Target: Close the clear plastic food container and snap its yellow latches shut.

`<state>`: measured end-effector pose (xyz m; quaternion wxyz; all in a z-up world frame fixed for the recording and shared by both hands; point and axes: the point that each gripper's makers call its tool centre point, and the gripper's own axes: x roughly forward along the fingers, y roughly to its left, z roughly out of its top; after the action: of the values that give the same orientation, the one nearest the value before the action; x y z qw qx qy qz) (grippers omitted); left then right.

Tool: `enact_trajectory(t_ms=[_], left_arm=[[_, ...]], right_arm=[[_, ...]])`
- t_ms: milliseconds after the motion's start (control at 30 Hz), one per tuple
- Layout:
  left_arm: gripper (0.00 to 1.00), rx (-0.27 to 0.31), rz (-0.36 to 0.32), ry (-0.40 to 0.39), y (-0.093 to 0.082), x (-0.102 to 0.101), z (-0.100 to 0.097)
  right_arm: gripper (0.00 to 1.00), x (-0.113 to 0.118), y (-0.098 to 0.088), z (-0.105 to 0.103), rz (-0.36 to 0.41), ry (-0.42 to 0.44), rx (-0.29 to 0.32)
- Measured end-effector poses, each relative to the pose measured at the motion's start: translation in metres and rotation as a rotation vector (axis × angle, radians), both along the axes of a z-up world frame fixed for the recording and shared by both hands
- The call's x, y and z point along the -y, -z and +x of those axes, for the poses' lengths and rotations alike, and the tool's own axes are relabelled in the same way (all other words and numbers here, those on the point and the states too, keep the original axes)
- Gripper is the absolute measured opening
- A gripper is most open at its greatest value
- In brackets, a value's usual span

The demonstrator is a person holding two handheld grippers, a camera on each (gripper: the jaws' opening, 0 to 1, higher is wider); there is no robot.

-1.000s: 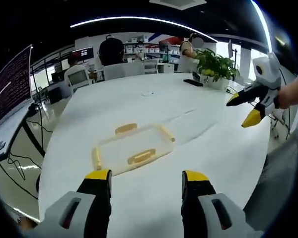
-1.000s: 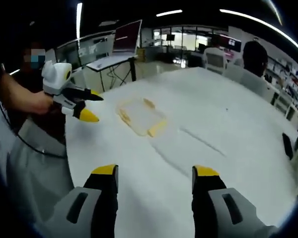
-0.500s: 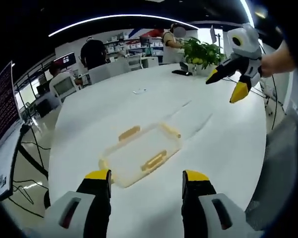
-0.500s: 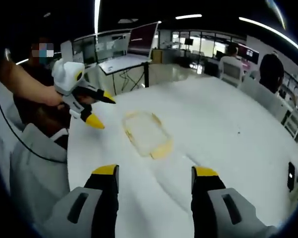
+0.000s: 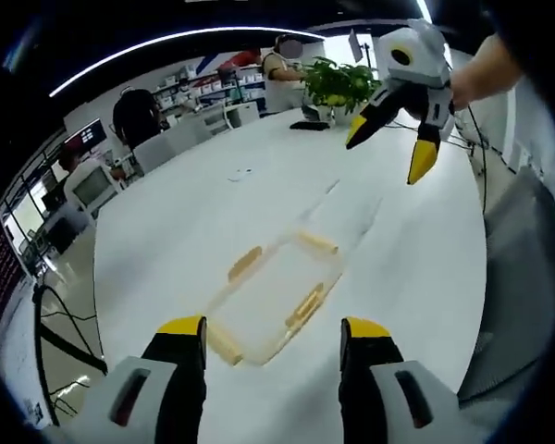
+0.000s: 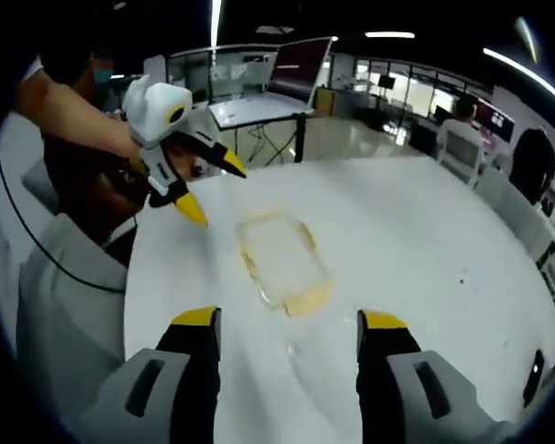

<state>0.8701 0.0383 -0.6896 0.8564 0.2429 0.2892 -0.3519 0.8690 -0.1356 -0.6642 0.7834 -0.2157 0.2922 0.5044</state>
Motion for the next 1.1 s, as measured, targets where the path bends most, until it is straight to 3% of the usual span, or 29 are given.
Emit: enact_trajectory(t_ms=[67, 333, 567, 800, 933, 1100], left_arm=[[0.52, 0.030, 0.035, 0.033, -0.007, -0.001, 0.005], [0.54, 0.020, 0.056, 0.119, -0.021, 0.001, 0.018], [0.54, 0.022, 0.123, 0.237, -0.031, 0.003, 0.037], [0.54, -0.099, 0.247, 0.459, -0.022, 0.004, 0.030], [0.53, -0.133, 0.289, 0.537, -0.015, 0.004, 0.032], [0.53, -0.182, 0.300, 0.578, -0.010, 0.004, 0.038]], right_arm=[[0.56, -0.003, -0.005, 0.004, 0.001, -0.014, 0.018], [0.57, -0.018, -0.010, 0.018, -0.009, -0.080, 0.028], [0.56, -0.032, -0.002, 0.025, -0.074, -0.225, 0.006], [0.57, -0.043, 0.014, 0.027, -0.163, -0.342, -0.004], [0.55, -0.048, 0.024, 0.030, -0.206, -0.377, -0.022], [0.58, -0.048, 0.037, 0.036, -0.248, -0.387, -0.058]])
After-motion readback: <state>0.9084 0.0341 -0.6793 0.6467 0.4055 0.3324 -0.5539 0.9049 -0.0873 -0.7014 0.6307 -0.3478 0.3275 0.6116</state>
